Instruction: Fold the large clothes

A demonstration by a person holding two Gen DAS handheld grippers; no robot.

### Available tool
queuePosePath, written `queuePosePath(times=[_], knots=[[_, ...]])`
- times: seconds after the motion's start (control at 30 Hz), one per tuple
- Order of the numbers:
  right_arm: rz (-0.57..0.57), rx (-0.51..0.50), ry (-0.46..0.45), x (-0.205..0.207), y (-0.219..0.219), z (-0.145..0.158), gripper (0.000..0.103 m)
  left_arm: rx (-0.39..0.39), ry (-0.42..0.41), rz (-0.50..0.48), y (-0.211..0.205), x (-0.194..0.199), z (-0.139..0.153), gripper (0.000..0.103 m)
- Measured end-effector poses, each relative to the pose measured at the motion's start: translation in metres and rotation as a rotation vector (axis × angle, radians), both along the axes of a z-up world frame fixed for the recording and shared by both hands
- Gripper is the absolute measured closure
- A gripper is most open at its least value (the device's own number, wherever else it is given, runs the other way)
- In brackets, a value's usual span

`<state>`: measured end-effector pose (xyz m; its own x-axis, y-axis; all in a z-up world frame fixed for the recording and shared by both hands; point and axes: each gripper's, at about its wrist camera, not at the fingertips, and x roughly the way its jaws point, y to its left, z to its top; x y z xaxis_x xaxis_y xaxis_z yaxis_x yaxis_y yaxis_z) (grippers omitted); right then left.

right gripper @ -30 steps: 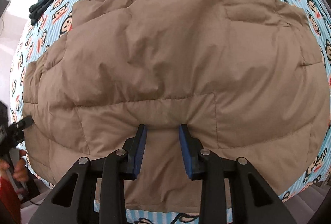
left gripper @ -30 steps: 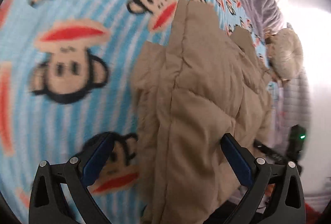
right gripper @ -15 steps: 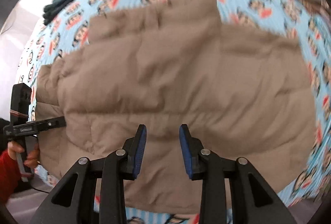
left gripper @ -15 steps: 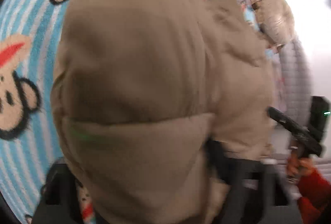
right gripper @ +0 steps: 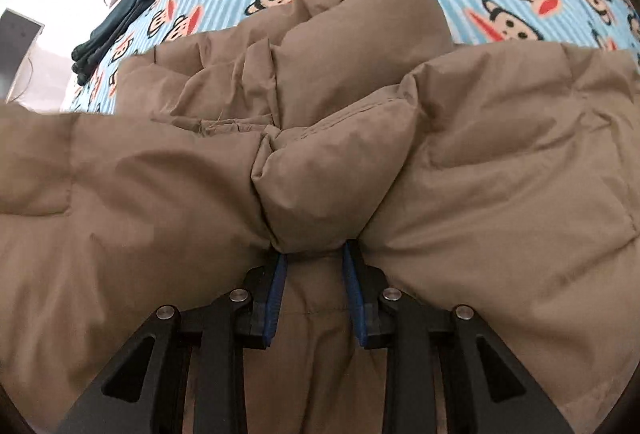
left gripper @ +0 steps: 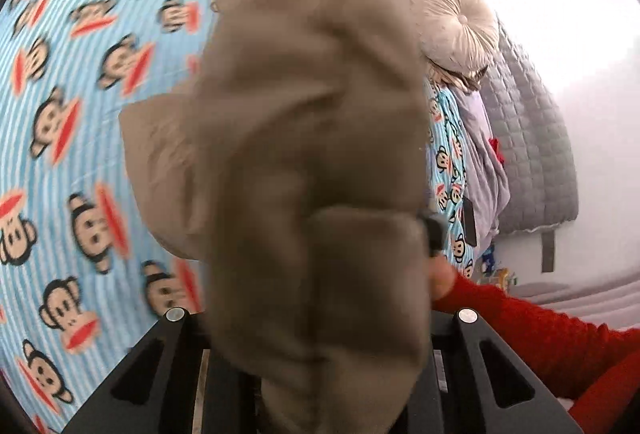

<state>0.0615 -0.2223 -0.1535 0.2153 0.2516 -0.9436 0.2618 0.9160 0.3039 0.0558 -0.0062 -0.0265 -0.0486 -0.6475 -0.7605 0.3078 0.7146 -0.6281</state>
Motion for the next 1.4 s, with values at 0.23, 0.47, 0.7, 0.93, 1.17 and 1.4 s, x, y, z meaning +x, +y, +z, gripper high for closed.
queuePosePath(times=[0.23,0.47,0.7,0.93,1.17,1.4], knots=[[-0.011,0.138,0.004,-0.012,-0.045,0.023,0.071,0.11,-0.043,-0.038,-0.106,-0.017,0.029,0.077],[-0.171,0.154,-0.042,-0.091,-0.152,0.06,0.071,0.241,-0.056,-0.136,-0.195,-0.034,0.004,0.073],[-0.252,0.189,-0.019,-0.157,-0.201,0.063,0.063,0.217,0.046,-0.303,-0.279,-0.045,-0.041,0.023],[-0.242,0.252,-0.079,-0.208,-0.206,0.083,0.028,0.129,0.142,-0.319,-0.311,-0.02,-0.063,0.022],[-0.104,0.341,-0.211,-0.24,-0.178,0.121,0.016,0.184,0.172,-0.325,-0.338,-0.014,-0.084,0.022],[-0.135,0.253,-0.193,-0.219,-0.147,0.113,0.041,0.18,0.036,-0.323,-0.34,-0.015,-0.041,0.022]])
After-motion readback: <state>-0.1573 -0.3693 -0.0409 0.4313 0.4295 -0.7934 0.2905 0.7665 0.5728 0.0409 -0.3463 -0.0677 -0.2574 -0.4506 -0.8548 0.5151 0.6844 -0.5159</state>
